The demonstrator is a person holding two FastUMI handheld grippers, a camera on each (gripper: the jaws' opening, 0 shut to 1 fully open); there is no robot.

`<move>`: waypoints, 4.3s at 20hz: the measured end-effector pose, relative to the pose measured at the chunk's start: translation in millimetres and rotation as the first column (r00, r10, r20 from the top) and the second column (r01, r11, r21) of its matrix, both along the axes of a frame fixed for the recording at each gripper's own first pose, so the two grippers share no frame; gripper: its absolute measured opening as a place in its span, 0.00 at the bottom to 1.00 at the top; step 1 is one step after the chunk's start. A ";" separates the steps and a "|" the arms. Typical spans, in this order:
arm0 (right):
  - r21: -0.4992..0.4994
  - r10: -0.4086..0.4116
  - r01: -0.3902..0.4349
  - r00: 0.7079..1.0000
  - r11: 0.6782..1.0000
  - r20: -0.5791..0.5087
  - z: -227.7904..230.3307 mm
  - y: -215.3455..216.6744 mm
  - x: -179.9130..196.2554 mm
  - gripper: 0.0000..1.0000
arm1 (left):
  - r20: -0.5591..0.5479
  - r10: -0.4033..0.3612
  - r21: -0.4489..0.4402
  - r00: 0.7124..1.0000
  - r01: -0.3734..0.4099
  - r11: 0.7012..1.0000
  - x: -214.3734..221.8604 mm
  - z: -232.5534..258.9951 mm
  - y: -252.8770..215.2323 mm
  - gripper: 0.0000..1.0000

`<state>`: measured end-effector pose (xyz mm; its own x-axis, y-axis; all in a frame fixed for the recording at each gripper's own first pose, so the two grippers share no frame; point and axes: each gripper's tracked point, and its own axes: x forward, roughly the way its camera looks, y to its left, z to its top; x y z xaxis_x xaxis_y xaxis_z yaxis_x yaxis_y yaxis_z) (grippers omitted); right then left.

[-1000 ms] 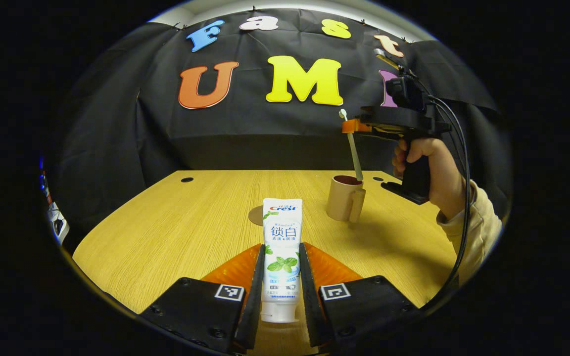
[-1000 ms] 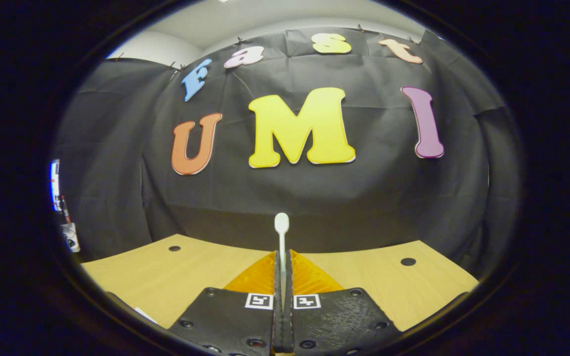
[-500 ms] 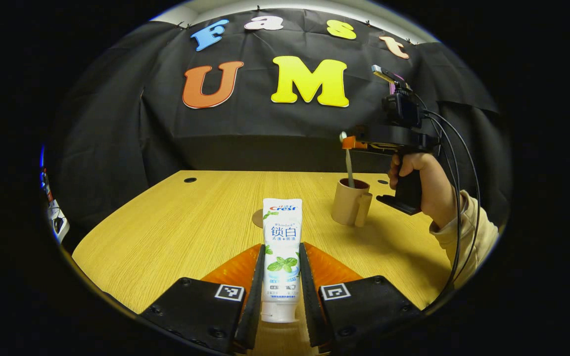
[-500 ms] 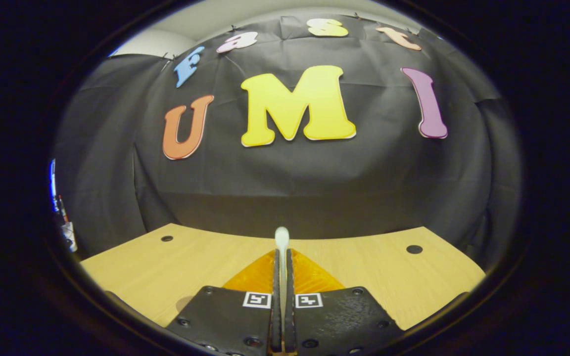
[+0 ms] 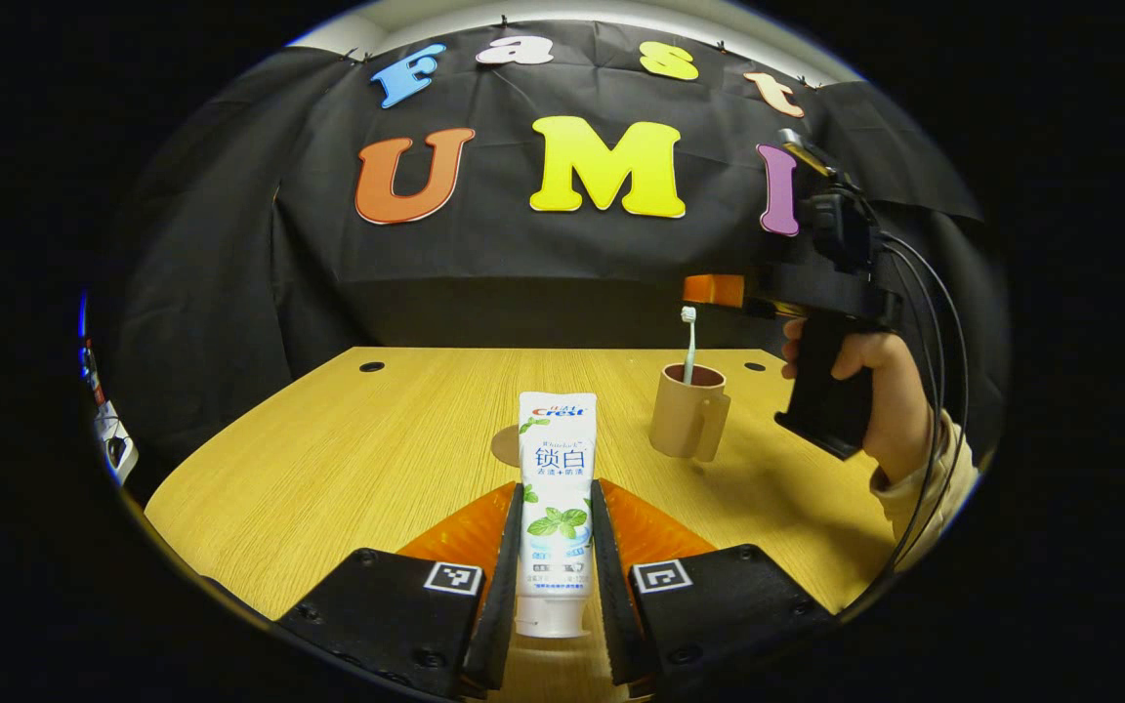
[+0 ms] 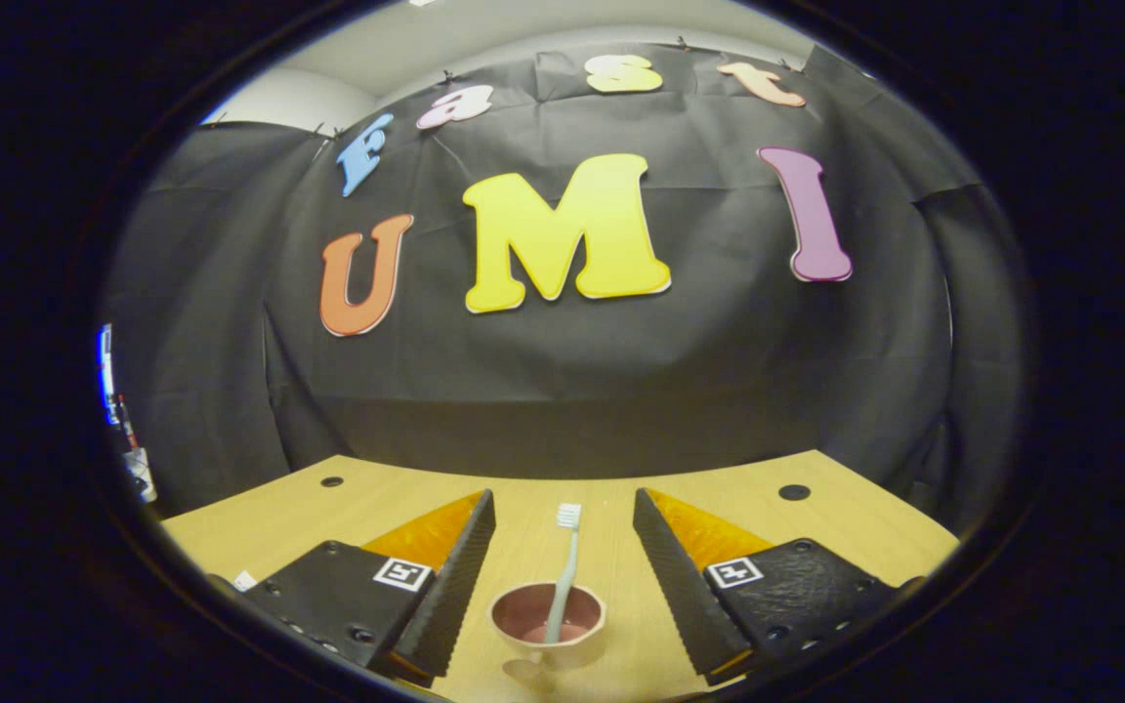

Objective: Put the toothbrush and toothpaste on the desktop into the cup, then pick up the cup and place it on the coaster on the desktop.

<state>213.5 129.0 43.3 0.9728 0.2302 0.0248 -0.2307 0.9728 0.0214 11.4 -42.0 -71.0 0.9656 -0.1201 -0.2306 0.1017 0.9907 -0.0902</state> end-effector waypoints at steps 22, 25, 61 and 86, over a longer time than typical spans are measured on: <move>-0.029 -0.021 0.018 0.995 0.999 -0.097 -114.0 -103.2 -107.9 0.94 | 0.283 -0.068 -0.046 0.957 0.085 0.995 135.2 138.9 -108.3 0.41; -0.001 -0.023 0.023 0.996 1.000 -0.084 -108.9 -110.6 -111.1 0.94 | 0.279 -0.114 -0.037 0.954 0.129 0.991 151.4 135.9 -136.7 0.41; -0.004 0.012 -0.014 0.969 1.000 -0.248 -125.6 -60.8 -91.2 0.96 | 0.328 -0.100 0.014 0.939 0.101 0.995 79.0 98.5 -75.5 0.95; -0.211 -0.200 0.041 0.526 0.977 -0.827 -168.6 2.7 -24.6 0.78 | 0.255 -0.006 0.003 0.967 0.005 1.000 23.3 16.4 15.9 0.95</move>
